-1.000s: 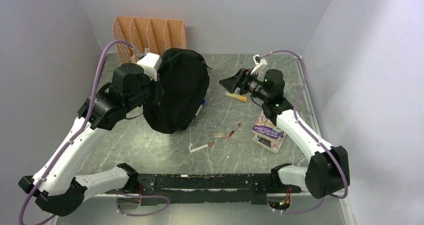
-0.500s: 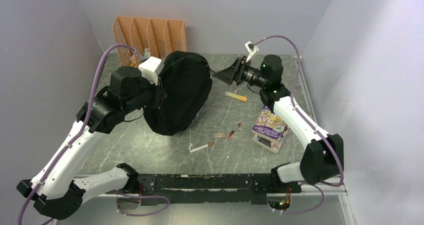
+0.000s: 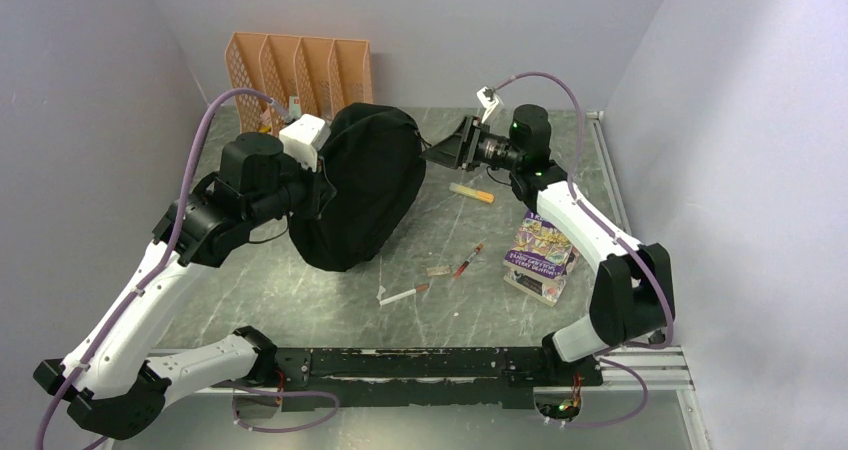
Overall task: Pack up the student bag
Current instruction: Unzip the student bag at the center of the board.
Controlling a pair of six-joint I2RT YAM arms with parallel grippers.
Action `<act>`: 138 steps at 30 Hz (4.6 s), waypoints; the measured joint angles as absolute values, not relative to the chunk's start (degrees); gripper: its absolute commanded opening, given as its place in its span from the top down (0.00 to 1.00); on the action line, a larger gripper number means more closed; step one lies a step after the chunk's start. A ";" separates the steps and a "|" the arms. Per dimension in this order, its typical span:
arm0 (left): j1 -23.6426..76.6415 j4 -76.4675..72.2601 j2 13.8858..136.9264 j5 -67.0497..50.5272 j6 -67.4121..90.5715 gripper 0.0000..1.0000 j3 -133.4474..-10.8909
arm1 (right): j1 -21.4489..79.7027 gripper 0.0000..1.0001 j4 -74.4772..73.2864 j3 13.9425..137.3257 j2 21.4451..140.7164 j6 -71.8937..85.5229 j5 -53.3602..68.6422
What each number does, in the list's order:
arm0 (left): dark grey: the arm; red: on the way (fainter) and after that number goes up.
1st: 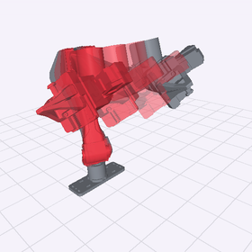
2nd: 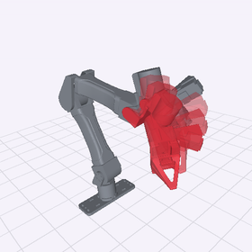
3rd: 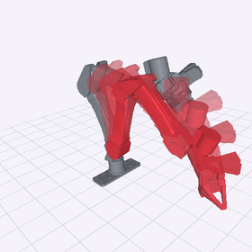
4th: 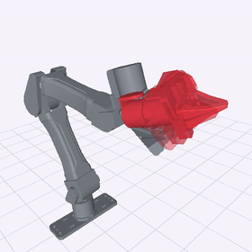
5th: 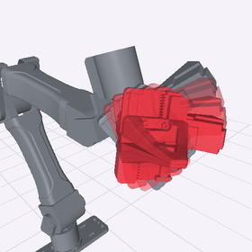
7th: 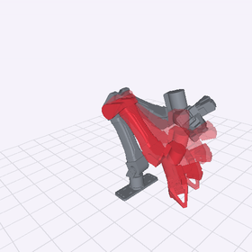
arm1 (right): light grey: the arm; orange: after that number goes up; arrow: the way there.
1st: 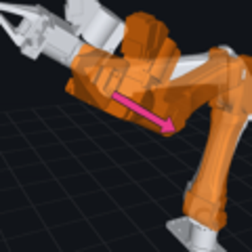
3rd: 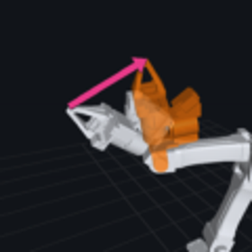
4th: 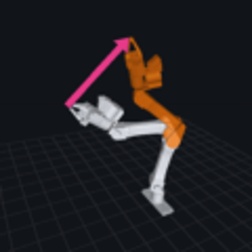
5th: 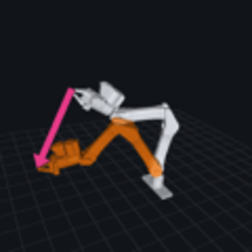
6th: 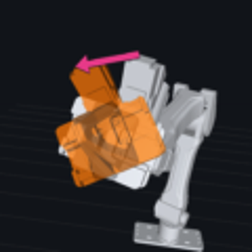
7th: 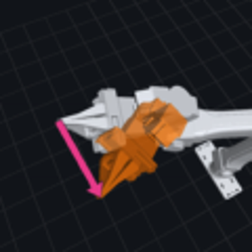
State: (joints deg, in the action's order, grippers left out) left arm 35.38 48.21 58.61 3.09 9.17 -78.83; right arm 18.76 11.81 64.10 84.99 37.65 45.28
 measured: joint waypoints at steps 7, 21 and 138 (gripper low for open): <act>35.35 47.81 58.61 2.55 9.15 0.95 -78.54 | 18.76 0.54 15.27 64.93 87.79 41.08 47.51; 35.33 46.94 58.61 0.86 8.80 0.95 -77.87 | 19.55 0.62 19.35 67.51 91.35 44.03 49.08; 35.33 38.24 54.19 1.26 11.84 0.95 -75.57 | 26.04 0.65 -14.92 73.80 69.84 17.96 23.31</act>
